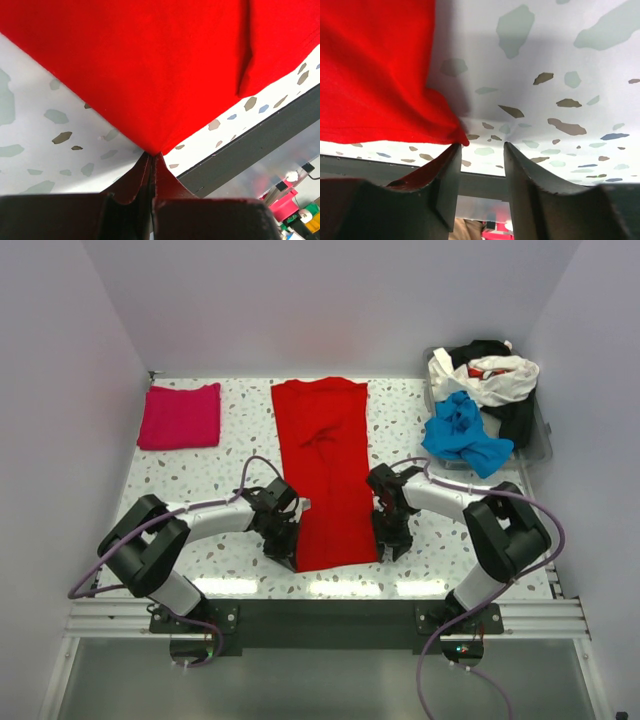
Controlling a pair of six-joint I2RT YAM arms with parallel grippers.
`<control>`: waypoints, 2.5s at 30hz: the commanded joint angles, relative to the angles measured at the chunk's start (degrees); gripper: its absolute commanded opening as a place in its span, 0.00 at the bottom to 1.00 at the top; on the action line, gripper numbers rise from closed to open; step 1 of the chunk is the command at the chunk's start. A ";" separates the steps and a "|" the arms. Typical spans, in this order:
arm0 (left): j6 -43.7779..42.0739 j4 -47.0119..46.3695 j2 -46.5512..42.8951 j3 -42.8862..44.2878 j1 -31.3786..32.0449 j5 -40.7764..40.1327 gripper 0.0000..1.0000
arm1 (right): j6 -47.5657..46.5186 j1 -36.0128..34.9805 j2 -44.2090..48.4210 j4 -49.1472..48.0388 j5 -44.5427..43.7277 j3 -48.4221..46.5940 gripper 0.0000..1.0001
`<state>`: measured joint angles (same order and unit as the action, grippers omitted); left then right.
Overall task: Fold and stack the t-shirts
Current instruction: Fold the tshirt
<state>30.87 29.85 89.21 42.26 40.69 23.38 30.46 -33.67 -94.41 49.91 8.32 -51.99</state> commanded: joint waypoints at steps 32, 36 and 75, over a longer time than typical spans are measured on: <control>-0.64 1.80 -2.02 -2.62 0.45 -7.47 0.00 | -2.60 0.10 -2.18 -4.64 6.80 0.22 0.33; -0.11 1.27 -4.22 -3.41 0.45 -7.47 0.00 | -2.86 0.10 -2.71 -5.88 7.94 1.01 0.06; 1.83 -6.47 3.15 19.16 -19.32 -5.45 0.00 | -3.91 9.41 -21.42 -0.25 2.67 -40.02 0.00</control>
<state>34.85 28.82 90.00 55.72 23.53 17.34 28.36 -25.93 -112.97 50.78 12.67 -86.15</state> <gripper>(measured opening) 0.018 0.014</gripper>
